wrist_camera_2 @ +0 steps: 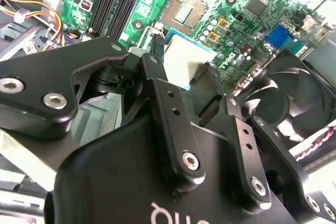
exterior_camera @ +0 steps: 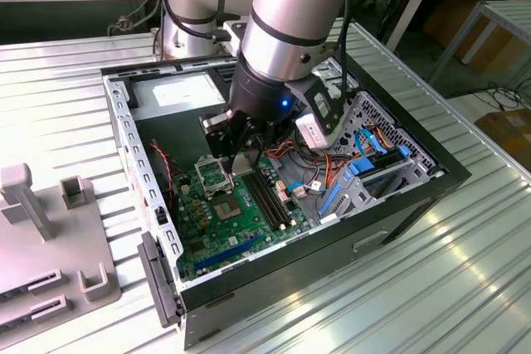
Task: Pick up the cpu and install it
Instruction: 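Place the cpu into insertion slot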
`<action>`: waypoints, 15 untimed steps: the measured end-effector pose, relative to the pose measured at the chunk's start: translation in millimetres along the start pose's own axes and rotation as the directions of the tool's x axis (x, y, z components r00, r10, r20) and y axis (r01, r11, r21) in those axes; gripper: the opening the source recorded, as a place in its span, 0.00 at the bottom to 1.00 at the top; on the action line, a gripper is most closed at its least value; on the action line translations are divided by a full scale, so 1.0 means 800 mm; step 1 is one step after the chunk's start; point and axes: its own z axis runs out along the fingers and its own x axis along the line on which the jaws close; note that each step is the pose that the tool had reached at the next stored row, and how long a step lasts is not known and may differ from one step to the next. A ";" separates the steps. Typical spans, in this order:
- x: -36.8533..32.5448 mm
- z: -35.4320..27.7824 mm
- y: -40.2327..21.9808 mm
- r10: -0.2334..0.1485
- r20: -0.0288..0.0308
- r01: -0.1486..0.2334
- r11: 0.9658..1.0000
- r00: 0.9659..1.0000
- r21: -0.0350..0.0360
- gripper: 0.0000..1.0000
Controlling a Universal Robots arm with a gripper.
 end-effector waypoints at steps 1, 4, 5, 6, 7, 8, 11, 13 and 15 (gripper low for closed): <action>-0.0001 0.0024 -0.0001 0.000 0.000 0.000 1.000 1.000 0.000 0.46; -0.0006 0.0109 -0.0005 0.000 0.000 0.000 1.000 1.000 0.000 0.46; -0.0008 0.0143 -0.0006 0.000 0.000 0.000 1.000 1.000 0.000 0.46; -0.0009 0.0167 -0.0007 0.000 0.000 0.000 1.000 1.000 0.000 0.46; -0.0011 0.0210 -0.0009 0.000 0.000 0.000 1.000 1.000 0.000 0.46; -0.0013 0.0244 -0.0010 0.000 0.000 0.000 1.000 1.000 0.000 0.46; -0.0018 0.0332 -0.0014 0.000 0.000 0.000 1.000 1.000 0.000 0.46; -0.0020 0.0373 -0.0016 0.000 0.000 0.000 1.000 1.000 0.000 0.46; -0.0021 0.0394 -0.0017 0.000 -0.001 0.000 1.000 1.000 0.000 0.46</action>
